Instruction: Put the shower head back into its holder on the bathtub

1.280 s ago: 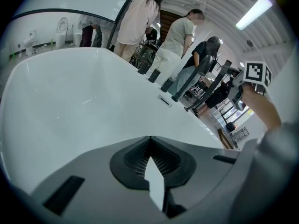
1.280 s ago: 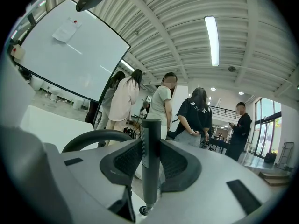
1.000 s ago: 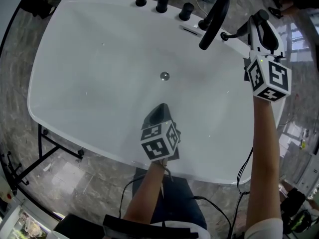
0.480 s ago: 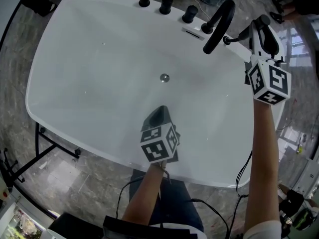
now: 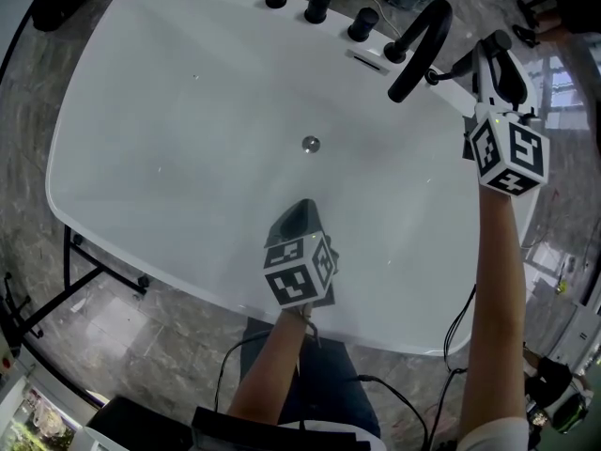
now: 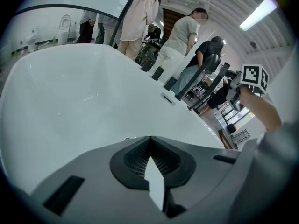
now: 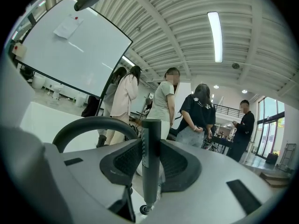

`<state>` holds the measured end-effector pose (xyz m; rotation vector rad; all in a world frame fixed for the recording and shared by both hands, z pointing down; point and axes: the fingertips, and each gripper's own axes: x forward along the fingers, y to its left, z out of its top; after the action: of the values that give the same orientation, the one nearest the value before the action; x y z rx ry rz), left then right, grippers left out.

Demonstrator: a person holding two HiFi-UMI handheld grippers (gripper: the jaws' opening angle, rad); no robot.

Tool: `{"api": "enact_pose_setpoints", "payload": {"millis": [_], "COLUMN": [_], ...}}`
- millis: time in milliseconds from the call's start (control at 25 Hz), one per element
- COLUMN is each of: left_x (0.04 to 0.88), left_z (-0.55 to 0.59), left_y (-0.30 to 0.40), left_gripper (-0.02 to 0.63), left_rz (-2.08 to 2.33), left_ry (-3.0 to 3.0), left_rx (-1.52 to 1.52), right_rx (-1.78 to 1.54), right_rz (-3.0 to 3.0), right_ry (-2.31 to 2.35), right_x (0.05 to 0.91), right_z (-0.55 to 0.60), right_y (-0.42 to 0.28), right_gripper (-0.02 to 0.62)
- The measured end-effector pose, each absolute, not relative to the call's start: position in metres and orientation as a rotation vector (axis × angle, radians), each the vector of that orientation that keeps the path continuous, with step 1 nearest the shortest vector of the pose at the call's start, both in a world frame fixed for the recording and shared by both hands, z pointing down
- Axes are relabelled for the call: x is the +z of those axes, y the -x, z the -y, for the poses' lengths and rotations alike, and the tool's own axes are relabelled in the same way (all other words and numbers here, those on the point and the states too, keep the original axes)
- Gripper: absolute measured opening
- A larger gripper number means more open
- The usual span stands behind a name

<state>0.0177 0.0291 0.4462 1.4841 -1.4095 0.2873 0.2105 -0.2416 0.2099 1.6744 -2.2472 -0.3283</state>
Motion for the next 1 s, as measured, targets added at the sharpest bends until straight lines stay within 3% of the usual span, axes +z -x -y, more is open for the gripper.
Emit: {"api": "enact_pose_setpoints", "payload": {"millis": [1000], "left_x": [0.457], "left_z": [-0.033], "left_y": [-0.02], "left_gripper": [0.003], "left_rz": [1.394], "left_ry": [-1.459], "left_rx": [0.299], "right_rx": [-0.296], "right_rz": [2.222], "right_ry": [-1.657], "right_x": [0.23], "right_z": [0.256], "right_y": [-0.214], "right_gripper": [0.124]}}
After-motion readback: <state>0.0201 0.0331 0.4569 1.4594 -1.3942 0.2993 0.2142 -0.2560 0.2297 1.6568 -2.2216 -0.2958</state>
